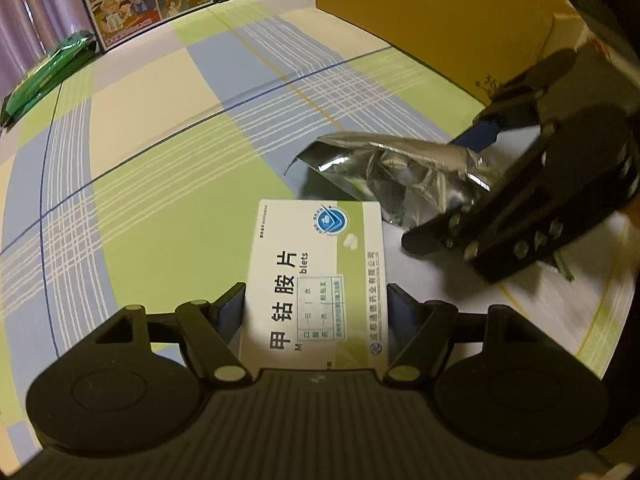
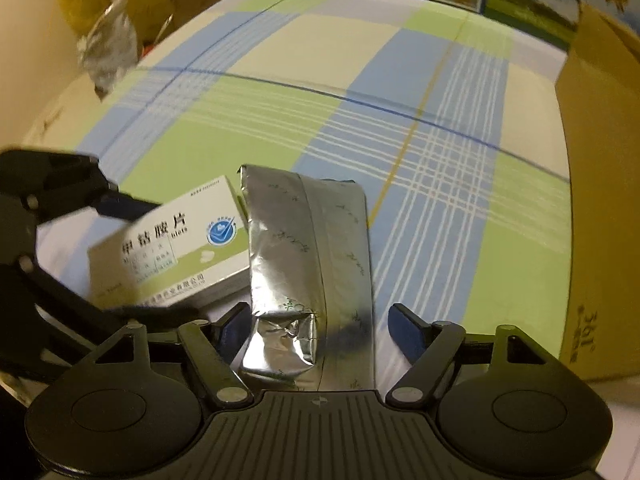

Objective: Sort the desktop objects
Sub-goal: 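Lift and carry the medicine box and foil bag with both tools over the cardboard box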

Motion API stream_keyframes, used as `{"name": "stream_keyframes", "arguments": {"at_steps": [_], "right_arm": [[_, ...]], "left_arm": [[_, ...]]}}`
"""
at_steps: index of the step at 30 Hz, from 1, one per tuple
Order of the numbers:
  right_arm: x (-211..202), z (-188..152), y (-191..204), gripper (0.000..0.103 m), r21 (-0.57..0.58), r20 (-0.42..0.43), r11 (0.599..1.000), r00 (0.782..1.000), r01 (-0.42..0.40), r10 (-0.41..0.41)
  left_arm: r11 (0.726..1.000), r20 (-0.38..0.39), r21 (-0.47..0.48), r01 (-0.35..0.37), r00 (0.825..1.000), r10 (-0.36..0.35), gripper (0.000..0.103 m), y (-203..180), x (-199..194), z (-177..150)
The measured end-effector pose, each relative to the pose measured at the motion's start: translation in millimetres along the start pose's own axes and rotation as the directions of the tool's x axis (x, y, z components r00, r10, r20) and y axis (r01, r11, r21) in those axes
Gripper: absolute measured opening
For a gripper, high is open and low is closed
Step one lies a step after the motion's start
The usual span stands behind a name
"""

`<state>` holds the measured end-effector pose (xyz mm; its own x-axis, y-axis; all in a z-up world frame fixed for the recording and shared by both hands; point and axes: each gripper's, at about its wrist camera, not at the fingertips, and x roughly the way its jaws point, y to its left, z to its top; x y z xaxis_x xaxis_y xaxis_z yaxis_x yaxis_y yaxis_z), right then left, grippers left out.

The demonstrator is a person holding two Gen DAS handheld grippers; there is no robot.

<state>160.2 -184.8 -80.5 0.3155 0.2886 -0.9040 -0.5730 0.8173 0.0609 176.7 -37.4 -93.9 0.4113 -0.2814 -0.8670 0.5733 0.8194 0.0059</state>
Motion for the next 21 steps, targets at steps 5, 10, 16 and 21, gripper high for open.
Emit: {"name": "stream_keyframes", "arguments": {"at_steps": [5,10,16,21], "right_arm": [[0.6,-3.8,-0.4,0.064,-0.047,0.004,0.999,1.0,0.016,-0.016],[-0.3,-2.3,0.4,0.052,-0.043,0.01,0.999,1.0,0.024,-0.023],[-3.2,-2.8,4.5,0.044,-0.059,0.019,0.997,0.999,0.041,-0.039],[-8.0,-2.7,3.7,0.04,-0.033,0.047,0.999,0.998,0.04,-0.038]], "left_arm": [[1.0,-0.005,0.013,-0.009,1.0,0.009,0.069,-0.9,2.4,2.6],[1.0,-0.004,0.023,-0.006,1.0,0.006,0.068,-2.8,3.8,3.6],[1.0,-0.007,0.031,0.001,1.0,-0.001,0.068,-5.3,2.2,2.5],[1.0,0.01,-0.001,-0.018,1.0,0.018,0.067,1.0,-2.3,1.7]]}}
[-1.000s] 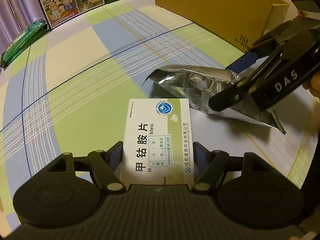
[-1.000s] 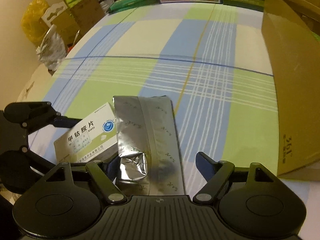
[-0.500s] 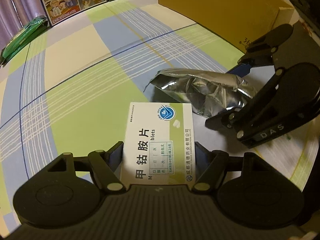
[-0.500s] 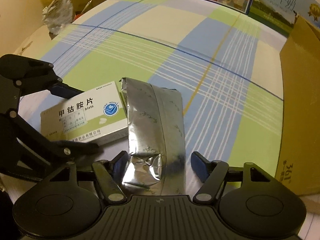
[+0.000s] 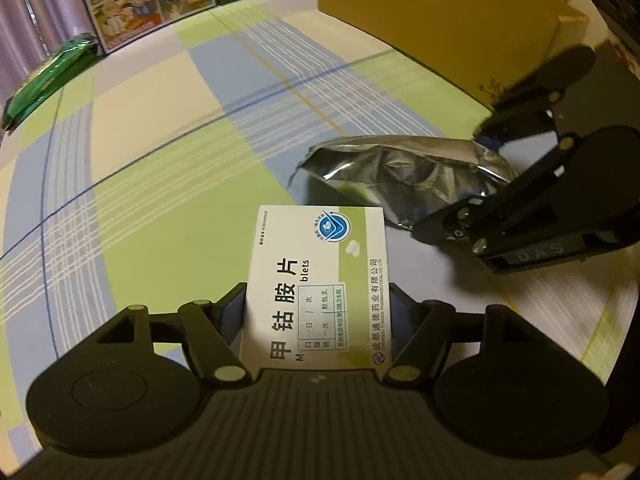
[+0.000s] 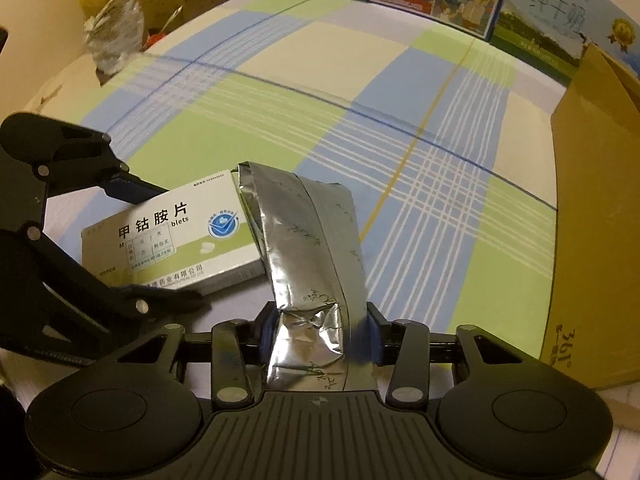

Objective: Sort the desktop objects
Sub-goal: 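Lift and carry the medicine box and foil bag with both tools over the cardboard box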

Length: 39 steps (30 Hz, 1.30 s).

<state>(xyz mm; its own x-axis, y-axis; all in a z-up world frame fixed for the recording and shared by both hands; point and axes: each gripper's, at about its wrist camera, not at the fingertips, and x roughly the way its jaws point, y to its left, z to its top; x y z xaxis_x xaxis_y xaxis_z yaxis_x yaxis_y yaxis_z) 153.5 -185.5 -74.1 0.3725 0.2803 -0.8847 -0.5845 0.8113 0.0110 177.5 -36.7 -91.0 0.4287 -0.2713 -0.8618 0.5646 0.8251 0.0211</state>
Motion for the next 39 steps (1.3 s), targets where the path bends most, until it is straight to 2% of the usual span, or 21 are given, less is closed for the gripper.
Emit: {"name": "stream_keyframes", "arguments": {"at_steps": [10,17,22,29,39], "right_arm": [[-19.0,6.9,-13.6,0.039,0.123,0.113,0.992,0.994,-0.008,-0.006],[-33.3,5.5,-22.5,0.039,0.193,0.181,0.981,0.983,-0.008,-0.028],[-45.2,2.1,-26.6,0.039,0.249,0.204,0.968,0.978,-0.012,-0.041],[-82.1,-3.4,-18.5,0.039,0.271,0.236,0.962,0.971,-0.019,-0.047],[-143.2,-8.6,-16.2,0.039,0.285,0.311,0.958,0.946,-0.002,-0.09]], "left_arm": [[0.998,0.033,-0.049,-0.026,0.999,0.027,0.067,6.2,-8.4,4.6],[0.996,0.084,-0.083,-0.032,0.996,0.039,0.067,5.5,-24.6,7.4],[0.99,0.114,-0.119,-0.07,0.99,0.084,0.067,5.1,-40.7,10.9],[0.972,0.135,-0.215,-0.098,0.983,0.128,0.067,-5.0,-70.5,11.7],[0.962,0.187,-0.24,-0.127,0.967,0.174,0.067,-39.6,-124.4,32.6]]}}
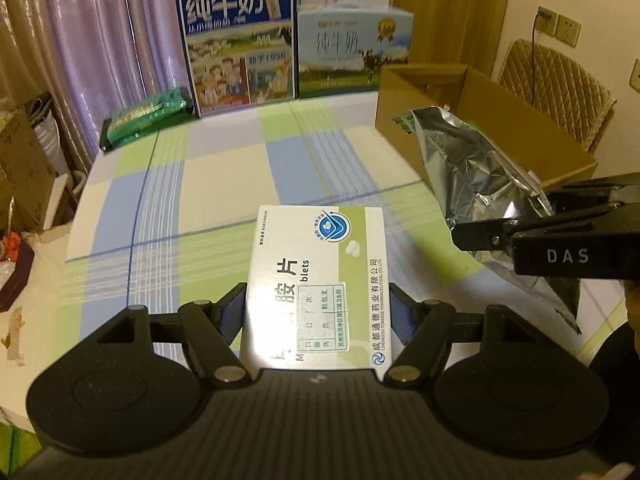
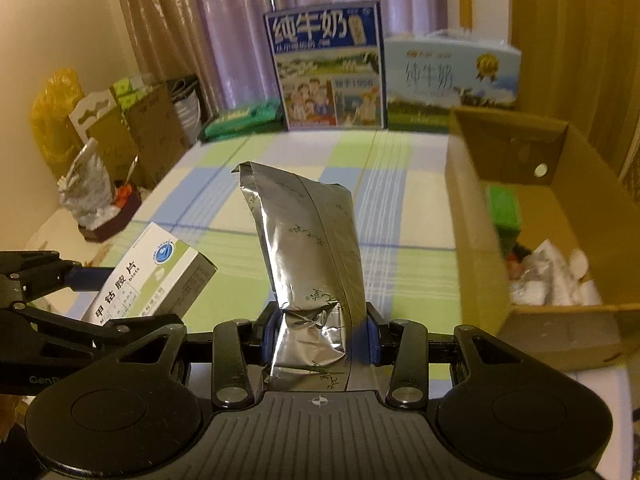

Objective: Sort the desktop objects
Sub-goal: 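Lift and carry the medicine box and foil bag with both tools over the cardboard box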

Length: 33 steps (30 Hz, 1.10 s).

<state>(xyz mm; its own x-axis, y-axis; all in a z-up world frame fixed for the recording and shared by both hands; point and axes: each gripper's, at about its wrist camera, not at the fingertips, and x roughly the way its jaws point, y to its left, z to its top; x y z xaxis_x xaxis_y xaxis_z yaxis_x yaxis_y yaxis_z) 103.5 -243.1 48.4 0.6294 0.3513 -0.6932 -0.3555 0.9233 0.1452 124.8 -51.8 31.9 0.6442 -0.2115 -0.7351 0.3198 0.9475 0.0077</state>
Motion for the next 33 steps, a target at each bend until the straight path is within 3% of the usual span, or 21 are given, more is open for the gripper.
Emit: {"name": "stream_keyframes", "arguments": {"at_steps": [15,33], "right_arm": [[-75.2,16.1,-33.9,0.039,0.017,0.112,0.998,0.991,0.066,-0.067],[-120.4,11.7,-112.6,0.039,0.098,0.141,0.977,0.969,0.189,-0.202]], "left_arm": [[0.999,0.073,0.039,0.024,0.997,-0.027,0.067,-55.0,-39.7,35.4],[0.985,0.088,0.123,0.124,0.987,-0.136,0.067,-137.5,-31.2,73.8]]}}
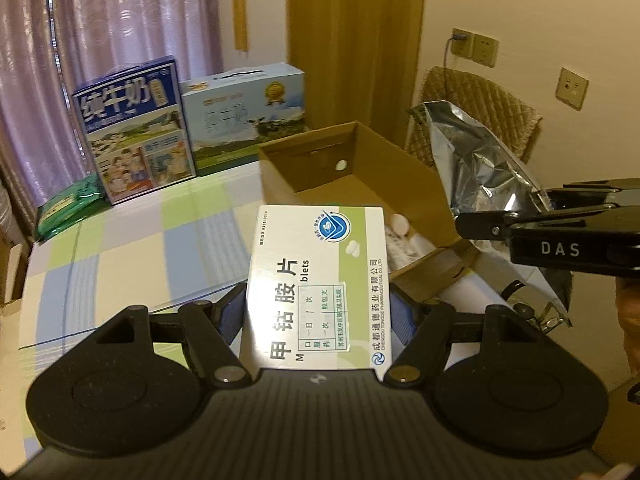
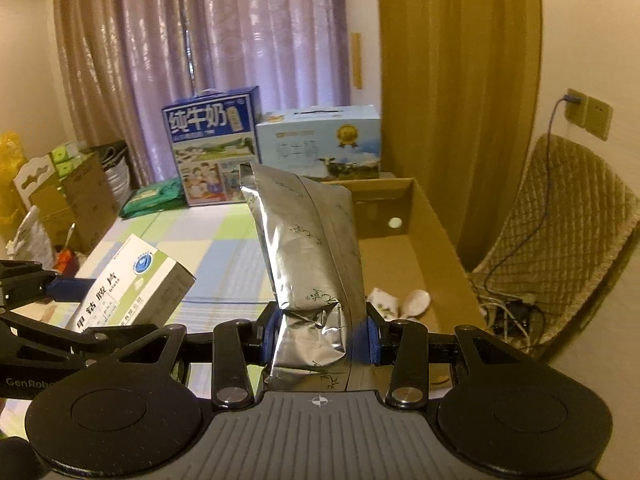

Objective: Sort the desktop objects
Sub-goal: 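Lift and carry the medicine box and foil bag with both tools over the cardboard box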

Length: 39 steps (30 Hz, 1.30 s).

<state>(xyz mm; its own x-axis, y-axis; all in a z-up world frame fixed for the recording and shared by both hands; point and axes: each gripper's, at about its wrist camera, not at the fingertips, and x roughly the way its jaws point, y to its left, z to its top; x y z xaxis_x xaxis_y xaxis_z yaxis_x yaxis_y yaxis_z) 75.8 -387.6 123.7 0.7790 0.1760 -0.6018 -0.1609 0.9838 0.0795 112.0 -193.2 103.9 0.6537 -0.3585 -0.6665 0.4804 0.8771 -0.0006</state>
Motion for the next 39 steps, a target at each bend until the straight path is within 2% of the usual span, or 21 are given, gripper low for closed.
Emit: {"name": "stream_keyframes", "arguments": {"at_steps": [11,22,39], "right_arm": [[-2.5,-4.8,-46.5,0.039,0.039,-0.009,0.998,0.999,0.045,-0.045],[4.9,-5.9,-74.4,0.039,0.053,-0.025,0.996,0.997,0.069,-0.068],[37.0,8.2,-96.6,0.039,0.024,-0.052,0.996,0.995,0.085,-0.084]], "left_arm": [[0.998,-0.018,0.04,0.055,0.998,-0.055,0.067,-41.1,25.6,16.5],[0.994,-0.036,0.062,0.091,0.995,-0.089,0.067,-64.3,50.1,30.5],[0.993,-0.049,0.047,0.106,0.993,-0.104,0.067,-65.0,88.7,54.1]]}}
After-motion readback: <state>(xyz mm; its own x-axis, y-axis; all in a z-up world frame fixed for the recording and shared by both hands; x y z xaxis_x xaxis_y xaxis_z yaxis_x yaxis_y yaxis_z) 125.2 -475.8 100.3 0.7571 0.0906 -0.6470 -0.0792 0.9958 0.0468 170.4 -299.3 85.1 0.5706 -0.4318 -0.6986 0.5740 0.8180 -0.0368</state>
